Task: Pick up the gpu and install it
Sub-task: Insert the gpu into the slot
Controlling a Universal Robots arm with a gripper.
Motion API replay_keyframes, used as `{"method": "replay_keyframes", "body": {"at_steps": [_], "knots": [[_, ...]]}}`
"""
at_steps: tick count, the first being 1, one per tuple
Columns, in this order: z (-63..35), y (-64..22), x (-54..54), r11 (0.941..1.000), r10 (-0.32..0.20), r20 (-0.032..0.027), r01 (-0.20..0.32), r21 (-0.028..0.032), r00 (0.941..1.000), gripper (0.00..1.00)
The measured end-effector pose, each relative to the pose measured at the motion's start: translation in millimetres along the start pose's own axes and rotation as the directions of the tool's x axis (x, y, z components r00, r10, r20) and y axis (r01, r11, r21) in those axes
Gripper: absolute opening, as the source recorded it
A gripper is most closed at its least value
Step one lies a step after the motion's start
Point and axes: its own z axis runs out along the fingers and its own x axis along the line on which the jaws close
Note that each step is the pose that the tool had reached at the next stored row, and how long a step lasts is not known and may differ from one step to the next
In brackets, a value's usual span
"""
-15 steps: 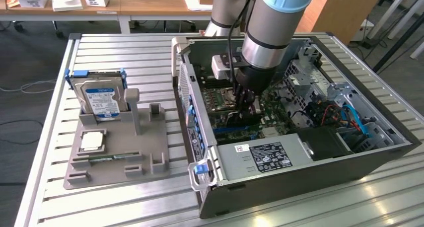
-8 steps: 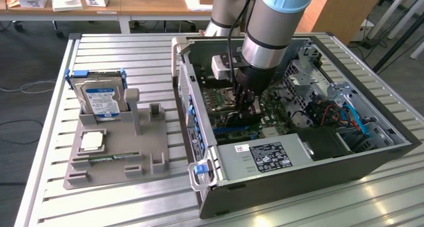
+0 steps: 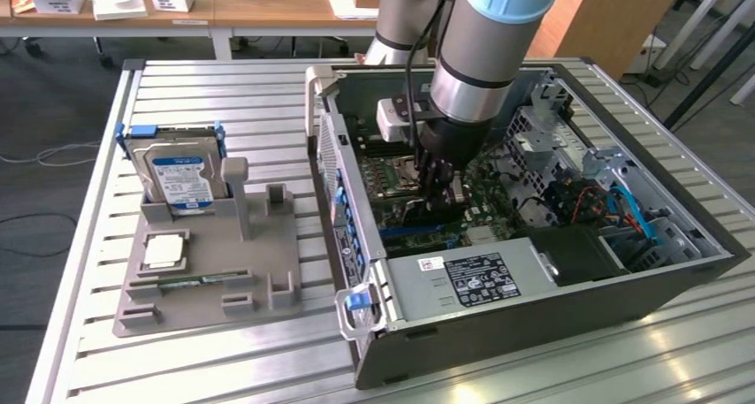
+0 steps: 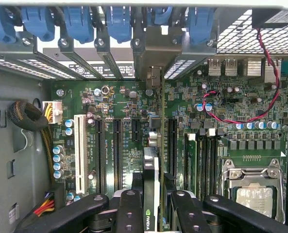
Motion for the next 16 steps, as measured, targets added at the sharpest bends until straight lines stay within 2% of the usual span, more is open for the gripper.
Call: {"method": "replay_keyframes", "body": {"at_steps": [16], "knots": [[0.9, 0.0, 0.0, 1.0000, 0.000, -0.0002, 0.000, -0.0001, 1.0000, 0.27]]}}
